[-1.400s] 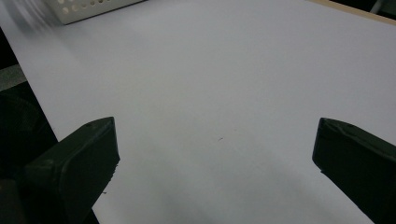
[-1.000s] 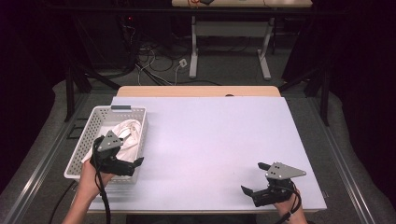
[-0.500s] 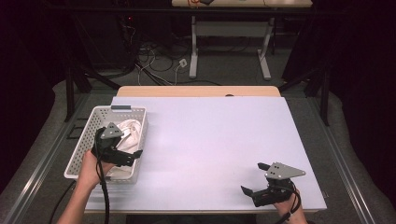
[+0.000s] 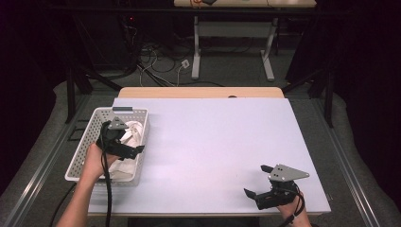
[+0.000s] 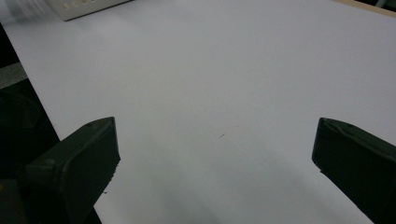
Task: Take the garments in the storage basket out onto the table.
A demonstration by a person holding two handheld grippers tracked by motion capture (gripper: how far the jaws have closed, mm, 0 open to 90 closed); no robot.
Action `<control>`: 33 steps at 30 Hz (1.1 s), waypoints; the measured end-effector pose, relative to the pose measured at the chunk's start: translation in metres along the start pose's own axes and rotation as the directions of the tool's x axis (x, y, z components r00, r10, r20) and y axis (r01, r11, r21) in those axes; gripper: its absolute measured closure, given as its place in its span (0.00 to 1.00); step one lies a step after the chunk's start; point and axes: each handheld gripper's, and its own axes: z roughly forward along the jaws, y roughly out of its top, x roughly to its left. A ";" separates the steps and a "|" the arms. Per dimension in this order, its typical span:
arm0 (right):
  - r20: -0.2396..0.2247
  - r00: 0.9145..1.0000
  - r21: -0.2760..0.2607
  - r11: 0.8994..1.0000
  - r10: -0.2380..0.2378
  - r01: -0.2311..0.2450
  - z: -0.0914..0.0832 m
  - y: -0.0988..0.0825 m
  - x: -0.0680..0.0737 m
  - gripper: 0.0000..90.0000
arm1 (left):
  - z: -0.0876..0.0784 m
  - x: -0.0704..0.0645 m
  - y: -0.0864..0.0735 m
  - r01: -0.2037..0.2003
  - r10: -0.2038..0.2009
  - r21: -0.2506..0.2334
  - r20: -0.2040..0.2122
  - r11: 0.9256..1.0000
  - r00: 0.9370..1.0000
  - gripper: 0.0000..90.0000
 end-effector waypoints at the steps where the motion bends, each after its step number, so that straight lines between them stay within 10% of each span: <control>1: 0.000 1.000 0.000 1.000 0.001 -0.001 0.000 0.000 0.000 0.01 | 0.002 0.004 -0.001 0.013 -0.013 0.011 -0.004 1.000 1.000 0.00; 21: -0.009 1.000 0.007 1.000 0.002 -0.002 0.001 0.000 -0.001 0.01 | 0.018 0.051 -0.010 0.101 -0.093 0.106 -0.079 0.989 0.993 0.00; 33: -0.008 1.000 0.007 1.000 0.000 0.000 0.001 0.000 0.000 0.01 | 0.041 0.067 -0.013 0.112 -0.097 0.251 -0.072 0.961 0.993 0.00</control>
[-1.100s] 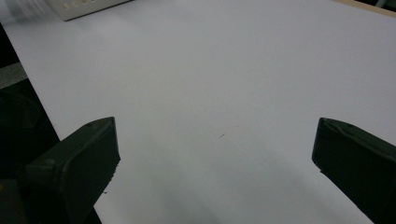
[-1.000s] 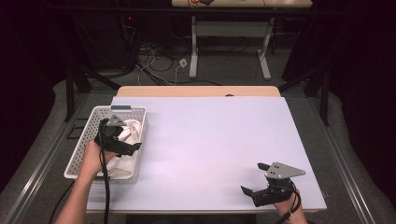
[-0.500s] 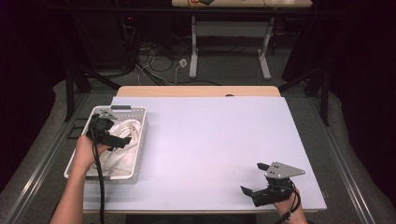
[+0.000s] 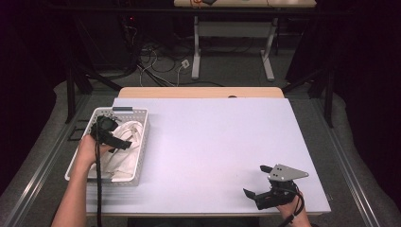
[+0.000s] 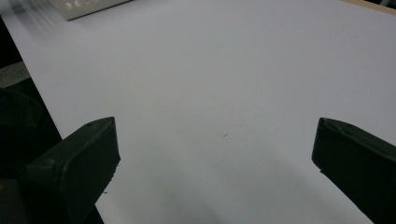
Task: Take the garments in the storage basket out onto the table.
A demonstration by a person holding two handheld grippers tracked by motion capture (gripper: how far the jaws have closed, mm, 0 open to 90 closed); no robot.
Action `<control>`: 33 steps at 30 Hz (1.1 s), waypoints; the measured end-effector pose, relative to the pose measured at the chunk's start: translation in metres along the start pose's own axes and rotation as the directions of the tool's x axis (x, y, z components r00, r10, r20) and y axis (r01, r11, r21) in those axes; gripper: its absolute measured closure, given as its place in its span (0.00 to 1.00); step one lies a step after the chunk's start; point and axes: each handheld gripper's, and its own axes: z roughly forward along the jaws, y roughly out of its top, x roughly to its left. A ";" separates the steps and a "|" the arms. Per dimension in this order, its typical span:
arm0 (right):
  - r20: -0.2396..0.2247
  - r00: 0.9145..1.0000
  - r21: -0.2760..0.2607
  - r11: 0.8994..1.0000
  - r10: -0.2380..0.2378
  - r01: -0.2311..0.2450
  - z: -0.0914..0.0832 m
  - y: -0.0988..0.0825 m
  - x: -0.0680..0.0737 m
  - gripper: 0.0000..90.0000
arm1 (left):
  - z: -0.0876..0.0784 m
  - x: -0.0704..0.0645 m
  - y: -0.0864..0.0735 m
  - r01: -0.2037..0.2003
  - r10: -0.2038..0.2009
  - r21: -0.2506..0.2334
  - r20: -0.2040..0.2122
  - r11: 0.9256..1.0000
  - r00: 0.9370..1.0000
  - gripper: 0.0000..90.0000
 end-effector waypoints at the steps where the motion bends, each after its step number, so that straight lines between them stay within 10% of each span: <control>1: 0.000 1.000 0.000 1.000 0.000 0.000 0.000 0.000 0.000 0.01 | 0.000 0.000 0.000 0.000 0.000 0.000 0.000 1.000 1.000 0.00; 24: -0.009 1.000 0.014 1.000 0.004 -0.004 0.001 0.000 0.001 0.01 | 0.041 0.005 0.003 -0.004 -0.005 0.214 0.041 0.977 0.999 0.00; 33: -0.015 1.000 0.008 1.000 0.005 -0.005 0.002 -0.001 0.001 0.01 | 0.047 0.010 -0.002 0.071 -0.092 0.217 0.091 0.974 0.992 0.02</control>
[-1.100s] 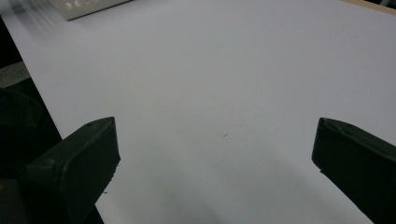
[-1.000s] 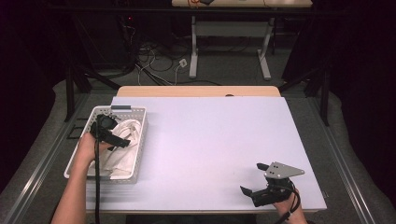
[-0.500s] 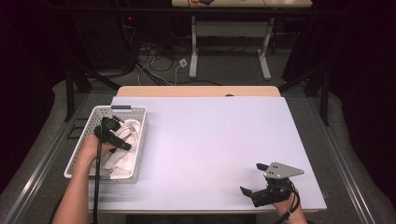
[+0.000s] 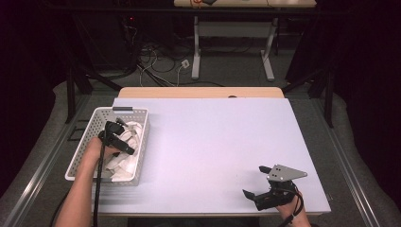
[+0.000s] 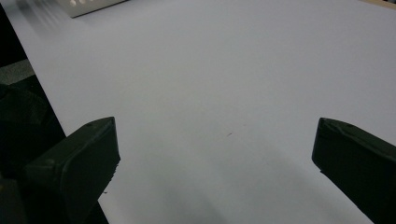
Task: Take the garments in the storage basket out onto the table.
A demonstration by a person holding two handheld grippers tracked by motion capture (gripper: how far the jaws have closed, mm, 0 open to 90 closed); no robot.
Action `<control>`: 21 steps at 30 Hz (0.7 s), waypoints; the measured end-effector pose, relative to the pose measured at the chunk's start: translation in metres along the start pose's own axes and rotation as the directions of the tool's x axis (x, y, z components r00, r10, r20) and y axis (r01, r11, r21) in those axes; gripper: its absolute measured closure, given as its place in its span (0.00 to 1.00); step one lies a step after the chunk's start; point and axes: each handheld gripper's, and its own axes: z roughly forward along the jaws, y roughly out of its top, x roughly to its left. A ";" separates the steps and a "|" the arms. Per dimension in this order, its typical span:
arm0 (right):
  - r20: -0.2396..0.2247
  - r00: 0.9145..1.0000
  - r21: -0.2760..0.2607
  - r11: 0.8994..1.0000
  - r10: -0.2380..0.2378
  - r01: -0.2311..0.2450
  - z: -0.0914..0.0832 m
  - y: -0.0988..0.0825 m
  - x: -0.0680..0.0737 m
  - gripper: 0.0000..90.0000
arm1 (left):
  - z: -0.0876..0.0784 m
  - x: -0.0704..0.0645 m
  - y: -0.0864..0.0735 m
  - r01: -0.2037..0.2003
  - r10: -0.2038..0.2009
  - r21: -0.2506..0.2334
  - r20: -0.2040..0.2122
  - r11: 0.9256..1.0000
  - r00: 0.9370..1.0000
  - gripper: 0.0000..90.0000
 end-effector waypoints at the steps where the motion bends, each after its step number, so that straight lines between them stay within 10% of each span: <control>1: 0.000 1.000 0.000 1.000 0.000 0.000 0.000 0.000 0.000 0.01 | -0.001 0.000 0.000 -0.004 0.004 0.001 0.005 1.000 1.000 0.03; 21: 0.002 1.000 0.005 1.000 -0.002 0.002 0.000 0.000 0.000 0.01 | -0.010 -0.006 -0.005 -0.030 0.040 -0.076 0.132 0.997 0.990 0.72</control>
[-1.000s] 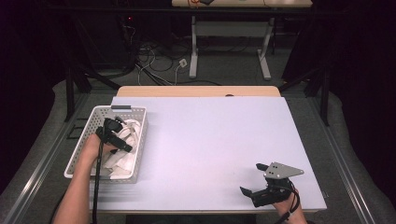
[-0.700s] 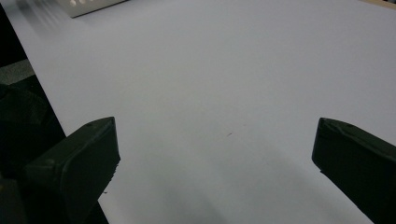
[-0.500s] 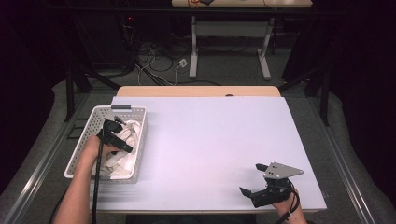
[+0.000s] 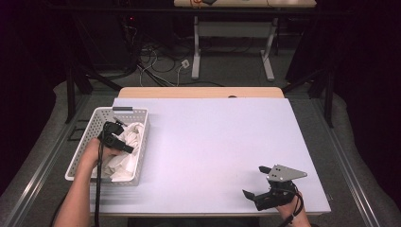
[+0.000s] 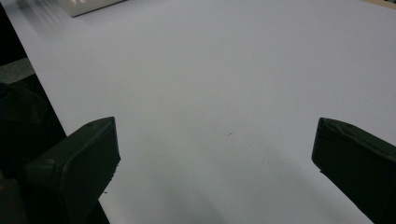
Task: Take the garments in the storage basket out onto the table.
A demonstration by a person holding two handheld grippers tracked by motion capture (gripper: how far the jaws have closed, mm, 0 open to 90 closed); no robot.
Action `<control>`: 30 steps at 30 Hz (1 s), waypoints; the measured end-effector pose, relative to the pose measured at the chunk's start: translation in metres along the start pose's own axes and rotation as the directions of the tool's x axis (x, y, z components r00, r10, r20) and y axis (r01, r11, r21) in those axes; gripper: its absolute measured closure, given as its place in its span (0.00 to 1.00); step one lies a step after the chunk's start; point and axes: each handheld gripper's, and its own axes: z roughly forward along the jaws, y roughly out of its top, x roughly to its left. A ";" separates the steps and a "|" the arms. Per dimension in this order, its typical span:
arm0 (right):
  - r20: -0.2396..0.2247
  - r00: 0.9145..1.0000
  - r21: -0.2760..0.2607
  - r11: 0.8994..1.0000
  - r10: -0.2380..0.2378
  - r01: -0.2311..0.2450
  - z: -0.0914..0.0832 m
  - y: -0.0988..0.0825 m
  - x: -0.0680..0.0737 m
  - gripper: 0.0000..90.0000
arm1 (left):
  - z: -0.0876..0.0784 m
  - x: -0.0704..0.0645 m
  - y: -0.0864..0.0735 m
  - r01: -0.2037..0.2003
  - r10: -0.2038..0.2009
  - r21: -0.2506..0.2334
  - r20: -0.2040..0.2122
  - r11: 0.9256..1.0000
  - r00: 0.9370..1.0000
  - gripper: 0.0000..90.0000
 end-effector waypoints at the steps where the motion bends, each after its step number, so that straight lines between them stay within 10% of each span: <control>1: 0.000 1.000 0.001 1.000 0.000 0.000 0.000 0.000 0.000 0.01 | 0.000 -0.001 0.000 -0.003 0.003 -0.003 0.004 1.000 1.000 0.74; 30: 0.004 1.000 0.001 1.000 0.005 -0.005 -0.001 0.000 -0.002 0.01 | -0.030 -0.008 -0.009 -0.090 0.087 -0.080 -0.041 0.993 0.995 0.79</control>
